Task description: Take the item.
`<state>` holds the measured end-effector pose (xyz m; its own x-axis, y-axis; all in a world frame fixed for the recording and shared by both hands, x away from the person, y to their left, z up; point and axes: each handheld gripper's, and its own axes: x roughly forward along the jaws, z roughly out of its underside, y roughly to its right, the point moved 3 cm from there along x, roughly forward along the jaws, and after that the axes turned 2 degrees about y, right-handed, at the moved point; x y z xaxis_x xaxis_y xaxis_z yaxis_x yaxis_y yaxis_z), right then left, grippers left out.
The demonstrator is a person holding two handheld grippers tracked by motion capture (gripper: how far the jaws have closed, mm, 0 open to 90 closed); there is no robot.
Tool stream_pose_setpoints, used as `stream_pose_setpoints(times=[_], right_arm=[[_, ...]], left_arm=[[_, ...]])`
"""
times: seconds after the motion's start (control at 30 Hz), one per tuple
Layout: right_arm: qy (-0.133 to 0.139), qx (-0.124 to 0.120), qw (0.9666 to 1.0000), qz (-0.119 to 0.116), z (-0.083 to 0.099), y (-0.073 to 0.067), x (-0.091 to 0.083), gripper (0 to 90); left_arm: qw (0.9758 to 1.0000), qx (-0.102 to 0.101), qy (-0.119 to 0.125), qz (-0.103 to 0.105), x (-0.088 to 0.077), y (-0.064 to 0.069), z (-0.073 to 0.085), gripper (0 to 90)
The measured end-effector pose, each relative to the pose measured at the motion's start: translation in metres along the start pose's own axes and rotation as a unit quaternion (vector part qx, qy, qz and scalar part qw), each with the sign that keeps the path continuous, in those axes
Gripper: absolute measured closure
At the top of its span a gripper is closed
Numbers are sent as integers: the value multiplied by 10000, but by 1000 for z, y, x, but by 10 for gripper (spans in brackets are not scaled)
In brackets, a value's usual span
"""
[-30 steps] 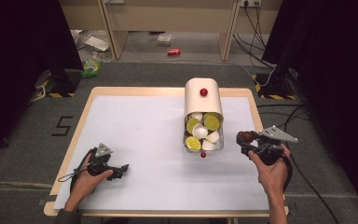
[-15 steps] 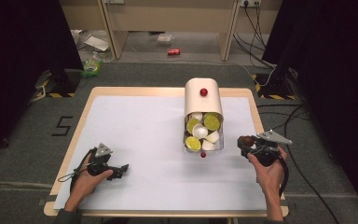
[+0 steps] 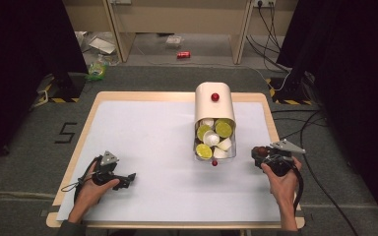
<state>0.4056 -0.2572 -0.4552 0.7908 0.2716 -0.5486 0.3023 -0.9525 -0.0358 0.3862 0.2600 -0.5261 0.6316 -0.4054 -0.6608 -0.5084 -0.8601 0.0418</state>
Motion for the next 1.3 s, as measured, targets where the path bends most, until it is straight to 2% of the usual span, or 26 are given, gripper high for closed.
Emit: stream_pose_setpoints(times=[0.6, 0.87, 1.17, 1.3], right_arm=[[-336, 57, 9994, 109, 15, 6, 14, 404], [-562, 12, 9984, 89, 21, 4, 19, 404], [-686, -75, 9976, 44, 24, 3, 23, 404], [-712, -37, 9974, 54, 25, 3, 23, 404]], left_arm=[[10000, 3, 0, -13, 0, 0, 0, 0], [10000, 4, -2, -11, 0, 0, 0, 0], [10000, 5, -1, -14, 0, 0, 0, 0], [10000, 5, -1, -15, 0, 0, 0, 0]])
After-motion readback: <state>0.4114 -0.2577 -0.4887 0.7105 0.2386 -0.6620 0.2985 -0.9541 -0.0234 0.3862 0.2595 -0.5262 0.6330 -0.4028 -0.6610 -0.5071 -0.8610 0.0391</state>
